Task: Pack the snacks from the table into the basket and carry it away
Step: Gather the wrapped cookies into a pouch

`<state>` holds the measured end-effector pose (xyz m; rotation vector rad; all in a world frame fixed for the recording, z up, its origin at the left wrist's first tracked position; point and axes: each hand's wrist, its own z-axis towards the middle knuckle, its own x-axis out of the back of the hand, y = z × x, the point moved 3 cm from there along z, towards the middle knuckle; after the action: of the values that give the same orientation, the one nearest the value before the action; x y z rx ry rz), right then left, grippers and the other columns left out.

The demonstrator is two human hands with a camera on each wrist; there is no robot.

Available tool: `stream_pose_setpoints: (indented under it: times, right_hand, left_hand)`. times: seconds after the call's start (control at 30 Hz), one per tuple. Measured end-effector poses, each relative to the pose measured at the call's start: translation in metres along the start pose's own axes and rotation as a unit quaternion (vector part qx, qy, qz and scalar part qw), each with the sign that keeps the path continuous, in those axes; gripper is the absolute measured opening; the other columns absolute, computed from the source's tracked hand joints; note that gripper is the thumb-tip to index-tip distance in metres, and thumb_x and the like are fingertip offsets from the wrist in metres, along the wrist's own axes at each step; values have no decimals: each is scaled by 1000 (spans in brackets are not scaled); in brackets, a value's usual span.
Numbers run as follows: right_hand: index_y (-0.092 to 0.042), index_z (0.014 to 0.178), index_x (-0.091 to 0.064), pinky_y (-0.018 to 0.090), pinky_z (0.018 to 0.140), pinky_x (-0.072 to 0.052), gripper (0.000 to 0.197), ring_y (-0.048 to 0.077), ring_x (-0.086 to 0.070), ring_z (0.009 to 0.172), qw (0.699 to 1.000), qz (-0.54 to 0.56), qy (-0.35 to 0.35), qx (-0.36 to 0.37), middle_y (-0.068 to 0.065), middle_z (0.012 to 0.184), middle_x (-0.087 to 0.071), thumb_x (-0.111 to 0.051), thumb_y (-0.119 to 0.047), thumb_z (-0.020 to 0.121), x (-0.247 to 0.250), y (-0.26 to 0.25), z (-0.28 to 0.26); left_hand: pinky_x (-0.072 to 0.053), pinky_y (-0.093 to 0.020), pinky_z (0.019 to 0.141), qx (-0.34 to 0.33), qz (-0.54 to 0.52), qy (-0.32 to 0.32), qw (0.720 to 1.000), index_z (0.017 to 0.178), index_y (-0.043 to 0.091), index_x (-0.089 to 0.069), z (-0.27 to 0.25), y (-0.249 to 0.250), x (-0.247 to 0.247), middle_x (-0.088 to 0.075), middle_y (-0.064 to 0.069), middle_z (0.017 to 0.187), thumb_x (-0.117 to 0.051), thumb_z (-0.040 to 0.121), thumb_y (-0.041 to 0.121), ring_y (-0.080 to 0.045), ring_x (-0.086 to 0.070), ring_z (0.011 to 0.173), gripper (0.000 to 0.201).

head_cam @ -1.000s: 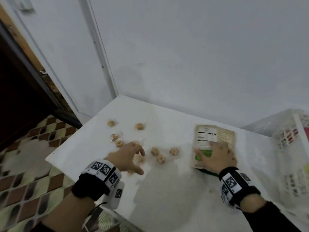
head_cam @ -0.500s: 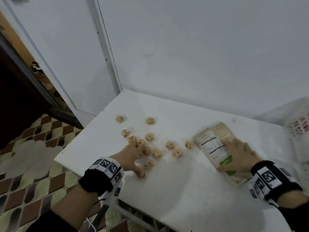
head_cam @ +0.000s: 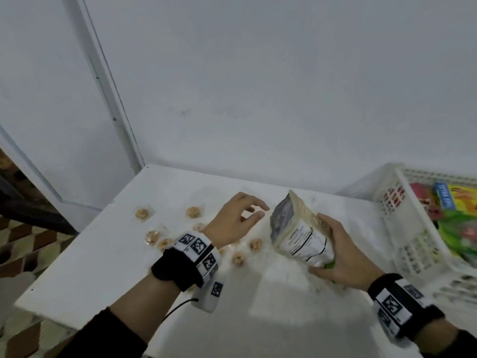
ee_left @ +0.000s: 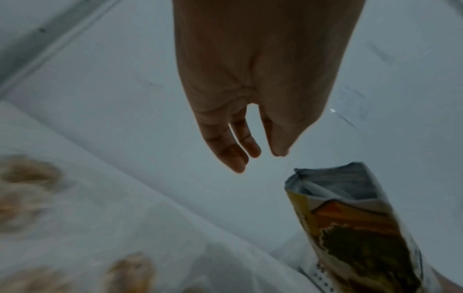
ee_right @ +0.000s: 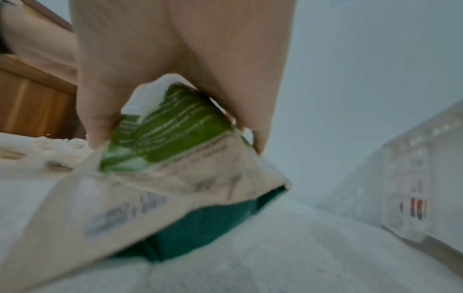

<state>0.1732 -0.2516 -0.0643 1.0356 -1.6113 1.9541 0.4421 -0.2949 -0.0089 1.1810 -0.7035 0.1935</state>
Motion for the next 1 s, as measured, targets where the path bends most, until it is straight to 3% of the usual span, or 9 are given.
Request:
stream_pose_setpoints:
  times: [0.1,0.2,0.27,0.37,0.5,0.6,0.67,0.77,1.0]
  right_hand:
    - [-58,136,-3,39,107,-39,110,5,-37,127,999,26,23,42,-19,137,-29,-81,-46,59,5,-3,2]
    - [-57,136,-4,41,109,-34,109,8,-35,125,993,-4,58,101,-29,135,-24,-80,-42,60,4,-12,6]
    - [-48,141,-8,54,113,-23,107,12,-33,129,988,-43,84,120,-22,140,-27,-78,-44,60,1,-11,10]
    - [-40,142,-10,58,115,-8,104,11,-26,134,986,-75,101,107,-3,144,-32,-73,-51,60,-2,-7,16]
    - [-42,140,-11,61,114,-8,99,17,-27,136,983,-115,76,118,3,144,-32,-66,-55,60,-7,-8,23]
    - [-45,138,-7,59,115,-8,100,21,-26,137,986,-147,41,70,0,146,-27,-67,-55,58,-2,5,29]
    - [-44,139,-6,56,114,-7,104,21,-27,136,984,-175,5,18,-3,146,-24,-72,-53,58,4,20,29]
    - [-40,141,-7,56,115,-3,106,21,-31,133,980,-183,-54,-60,-6,145,-26,-76,-51,61,11,37,25]
    - [-42,146,-5,62,114,8,117,23,-12,146,940,-236,-184,-164,-3,160,-8,-75,-67,56,17,48,19]
  left_hand:
    - [-49,-12,77,-18,-47,-41,998,99,29,-66,9,16,-14,-49,5,113,-68,87,27,-5,-55,103,12]
    - [-43,-17,79,-15,-7,60,998,87,24,-69,15,19,-19,-46,5,103,-78,76,34,-9,-49,96,17]
    - [-39,-22,92,42,6,85,995,81,30,-69,18,15,-20,-45,6,107,-76,73,45,-8,-45,106,18]
    - [-36,-26,102,115,46,-2,992,85,26,-74,20,10,-28,-46,6,125,-70,79,46,-10,-44,120,22]
    - [-36,-13,83,124,62,-66,988,103,6,-72,23,11,-36,-52,0,123,-70,83,28,-9,-51,101,29]
    - [-41,-15,74,147,-12,-38,988,93,12,-74,22,6,-29,-59,12,100,-68,86,23,-3,-55,92,15]
    - [-47,-11,65,180,-88,2,980,82,11,-64,20,-1,-20,-60,6,82,-63,90,20,-8,-60,80,11]
    - [-59,-25,73,218,-207,27,953,94,2,-57,15,-15,-7,-67,-12,99,-59,94,16,-20,-69,88,14]
    - [-60,-34,75,222,-246,17,943,97,-2,-61,-1,-30,2,-72,-17,93,-64,90,10,-20,-72,77,14]
